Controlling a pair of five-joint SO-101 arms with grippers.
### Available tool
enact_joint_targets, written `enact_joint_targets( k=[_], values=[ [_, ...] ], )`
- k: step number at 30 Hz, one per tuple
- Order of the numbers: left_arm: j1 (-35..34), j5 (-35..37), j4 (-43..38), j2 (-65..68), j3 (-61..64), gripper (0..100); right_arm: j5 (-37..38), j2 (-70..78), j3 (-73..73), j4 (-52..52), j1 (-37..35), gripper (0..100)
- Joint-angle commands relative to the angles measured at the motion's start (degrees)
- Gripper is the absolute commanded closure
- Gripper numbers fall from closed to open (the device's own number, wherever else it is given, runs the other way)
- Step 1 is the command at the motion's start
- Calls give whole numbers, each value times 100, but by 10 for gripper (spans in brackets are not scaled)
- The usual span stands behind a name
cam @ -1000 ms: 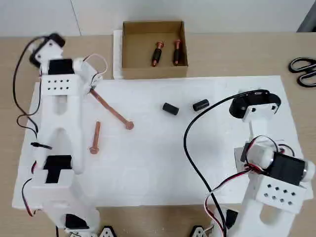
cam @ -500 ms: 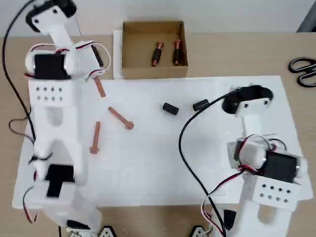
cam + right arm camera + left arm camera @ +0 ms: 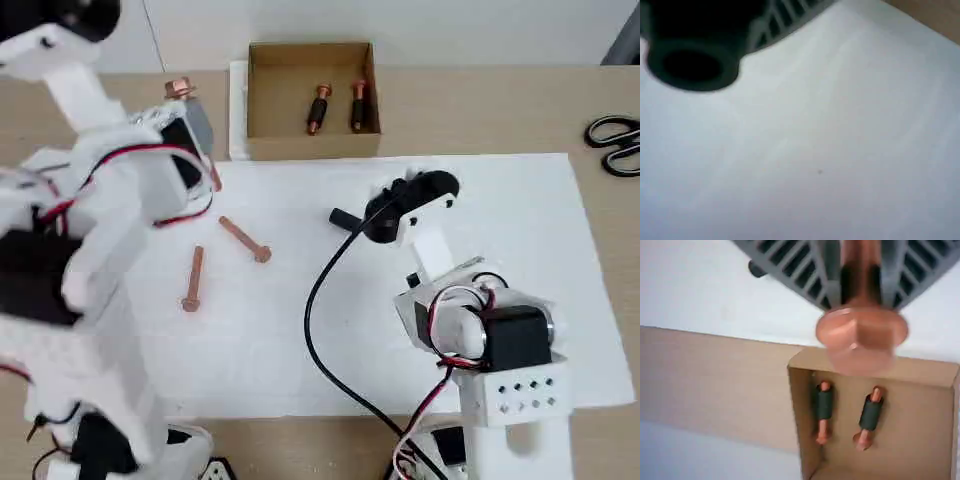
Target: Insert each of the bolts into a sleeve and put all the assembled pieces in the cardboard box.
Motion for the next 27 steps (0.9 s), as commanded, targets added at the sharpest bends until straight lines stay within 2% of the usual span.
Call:
enact_joint_targets(
  k=[1,6,11,14,16,21,27],
  values=[
    [220,-35,105,-536,-75,993,-88,-347,-466,-31,-48,995],
    [624,-35,97,-1257,884,993,-97,-1332,-703,-163,-13,995],
    [589,-35,-299,-1442,2141,993,-97,-2097,-167,-453,-31,995],
    [589,-18,-985,-1424,2800,993,-105,-2264,835,-1191,-31,995],
    [589,-9,-1530,-1424,3240,993,-149,-2325,1662,-2097,-40,995],
    [624,-9,-2822,-1442,4259,993,-1002,-2571,3270,-4119,-101,995],
    [633,229,-3991,-1459,5121,993,-1837,-3389,4422,-4778,-708,995]
  ],
)
